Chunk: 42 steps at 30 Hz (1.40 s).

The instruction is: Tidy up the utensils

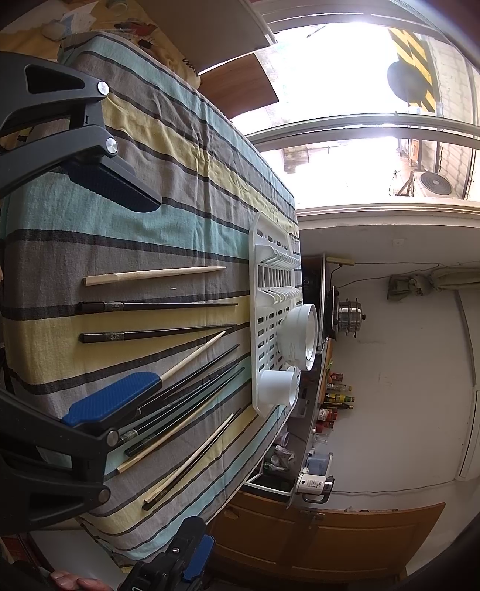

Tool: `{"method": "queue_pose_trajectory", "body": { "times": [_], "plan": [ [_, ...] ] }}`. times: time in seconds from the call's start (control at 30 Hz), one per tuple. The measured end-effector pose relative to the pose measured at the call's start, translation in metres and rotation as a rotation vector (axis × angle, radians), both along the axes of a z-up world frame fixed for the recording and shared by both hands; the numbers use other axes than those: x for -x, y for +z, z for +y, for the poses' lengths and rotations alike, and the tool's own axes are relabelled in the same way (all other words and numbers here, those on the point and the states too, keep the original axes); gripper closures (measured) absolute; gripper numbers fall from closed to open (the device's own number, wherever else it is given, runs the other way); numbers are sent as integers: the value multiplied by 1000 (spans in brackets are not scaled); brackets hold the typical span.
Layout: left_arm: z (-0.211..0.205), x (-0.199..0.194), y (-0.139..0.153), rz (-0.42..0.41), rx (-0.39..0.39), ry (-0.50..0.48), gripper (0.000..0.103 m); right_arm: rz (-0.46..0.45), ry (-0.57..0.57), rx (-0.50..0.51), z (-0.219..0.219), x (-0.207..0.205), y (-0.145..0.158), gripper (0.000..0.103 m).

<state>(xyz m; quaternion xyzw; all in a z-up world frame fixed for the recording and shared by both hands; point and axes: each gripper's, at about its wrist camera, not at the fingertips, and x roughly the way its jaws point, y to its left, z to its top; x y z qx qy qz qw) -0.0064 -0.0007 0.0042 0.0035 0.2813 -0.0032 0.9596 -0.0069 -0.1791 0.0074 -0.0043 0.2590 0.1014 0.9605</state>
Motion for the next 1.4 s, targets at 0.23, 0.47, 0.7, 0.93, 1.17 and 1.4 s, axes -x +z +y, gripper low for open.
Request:
{"method": "queue_pose_trajectory", "body": {
  "times": [0.23,0.47,0.7,0.93,1.17,1.4],
  "plan": [
    [0,0,0,0,1,-1,14,0,0,0,0,0,0,46],
    [4,-4,-3,16,15,1,14,1,0,-2,1,0,0,46],
    [6,-15,-9,36,-26,17,14,16,-3,3,3,-7,-4,46],
    [25,-38,-16,77,-17,64,24,33,12,8,5,-26,-5,46],
    [43,-72,-28,158,16,37,25,98,52,8,16,-56,-12,46],
    [53,-109,-37,236,45,21,31,164,83,35,30,-89,-23,57]
  ]
}}
